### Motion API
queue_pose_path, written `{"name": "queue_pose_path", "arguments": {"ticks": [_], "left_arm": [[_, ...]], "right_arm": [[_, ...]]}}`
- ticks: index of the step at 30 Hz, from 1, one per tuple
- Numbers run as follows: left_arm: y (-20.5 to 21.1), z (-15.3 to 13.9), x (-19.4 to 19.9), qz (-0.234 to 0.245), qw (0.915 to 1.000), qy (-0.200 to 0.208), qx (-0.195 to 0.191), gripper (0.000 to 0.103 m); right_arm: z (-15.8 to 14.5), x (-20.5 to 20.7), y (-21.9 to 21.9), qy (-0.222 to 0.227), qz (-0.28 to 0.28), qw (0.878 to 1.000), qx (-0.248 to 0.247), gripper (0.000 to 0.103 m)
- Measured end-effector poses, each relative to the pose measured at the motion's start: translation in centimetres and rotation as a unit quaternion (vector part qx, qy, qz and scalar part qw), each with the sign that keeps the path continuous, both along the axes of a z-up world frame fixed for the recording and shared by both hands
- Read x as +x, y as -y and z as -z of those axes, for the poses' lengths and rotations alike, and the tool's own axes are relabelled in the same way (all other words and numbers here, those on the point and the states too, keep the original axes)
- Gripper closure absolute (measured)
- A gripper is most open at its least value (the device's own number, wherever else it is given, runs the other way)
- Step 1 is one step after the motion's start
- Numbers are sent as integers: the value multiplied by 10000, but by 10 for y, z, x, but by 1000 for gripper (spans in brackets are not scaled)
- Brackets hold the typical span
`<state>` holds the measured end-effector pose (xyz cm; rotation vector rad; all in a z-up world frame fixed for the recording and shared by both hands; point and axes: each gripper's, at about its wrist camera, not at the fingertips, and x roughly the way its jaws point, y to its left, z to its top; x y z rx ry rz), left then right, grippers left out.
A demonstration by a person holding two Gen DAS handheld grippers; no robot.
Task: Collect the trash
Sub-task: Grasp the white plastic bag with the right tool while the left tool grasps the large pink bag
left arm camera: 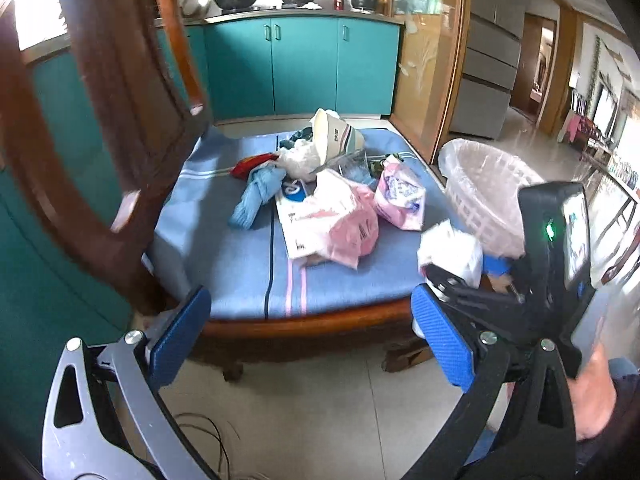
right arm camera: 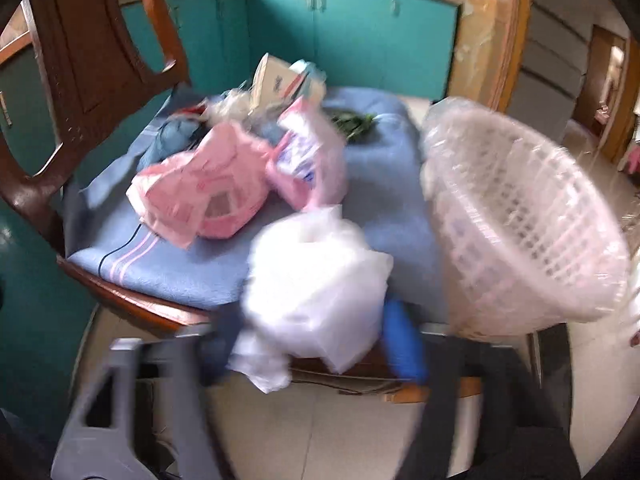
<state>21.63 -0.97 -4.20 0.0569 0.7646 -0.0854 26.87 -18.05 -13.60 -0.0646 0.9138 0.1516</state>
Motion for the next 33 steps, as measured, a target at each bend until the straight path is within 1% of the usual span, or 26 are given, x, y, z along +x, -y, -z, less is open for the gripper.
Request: {"name": "queue_pose_path", "arguments": {"ticks": [1, 2, 5, 7, 10, 12, 13, 14, 15, 16, 17, 18, 19, 21, 22, 24, 26, 28, 30, 33], "left_arm": [[1, 1, 8, 36, 10000, 50, 29, 3], [3, 2, 16, 92, 9999, 85, 22, 3], [10, 8, 46, 265, 9996, 70, 38, 3], [18, 14, 64, 351, 9992, 67, 173, 3], [31, 30, 92, 574, 9975, -123, 382, 4], [36, 43, 109, 564, 9967, -261, 524, 6], [37, 50, 116, 553, 9963, -340, 566, 14], [37, 58, 125, 544, 9954, -499, 605, 26], [36, 63, 130, 555, 9949, -617, 568, 44], [32, 68, 133, 549, 9949, -728, 431, 56], [30, 68, 132, 592, 9946, -785, 329, 63], [29, 67, 129, 677, 9938, -841, 248, 68], [29, 63, 122, 717, 9940, -787, 250, 71], [29, 47, 104, 748, 9951, -584, 286, 72], [27, 41, 96, 752, 9955, -529, 238, 73], [20, 20, 73, 710, 9973, -201, 8, 74], [10, 1, 51, 621, 9977, 88, -238, 75], [-4, -21, 29, 454, 9968, 449, -471, 76], [-12, -33, 15, 308, 9956, 710, -527, 77], [-17, -48, 6, 141, 9945, 873, -565, 77]], "right_arm": [[0, 2, -1, 20, -25, 10000, 34, 71], [-3, 1, 2, 74, -27, 9999, 100, 77], [-18, -5, 11, 198, -16, 9991, 381, 81], [-32, -13, 20, 368, 0, 9978, 557, 81], [-52, -22, 32, 555, -8, 9958, 732, 81], [-62, -24, 36, 640, -60, 9945, 833, 81], [-66, -24, 36, 681, -85, 9942, 824, 81], [-69, -24, 37, 719, -90, 9940, 822, 81], [-70, -23, 36, 731, -103, 9939, 821, 81], [-70, -24, 36, 732, -130, 9940, 805, 81], [-70, -23, 36, 725, -155, 9941, 787, 81], [-69, -24, 35, 715, -181, 9942, 788, 81], [-69, -25, 35, 697, -212, 9941, 808, 81], [-68, -22, 36, 691, -241, 9937, 846, 81], [-71, -23, 37, 701, -242, 9933, 883, 81], [-77, -26, 38, 770, -297, 9919, 962, 81], [-85, -28, 37, 874, -384, 9911, 932, 81], [-97, -32, 33, 1039, -464, 9901, 827, 81], [-111, -33, 27, 1219, -521, 9889, 675, 81], [-120, -30, 17, 1399, -631, 9873, 400, 81]]}}
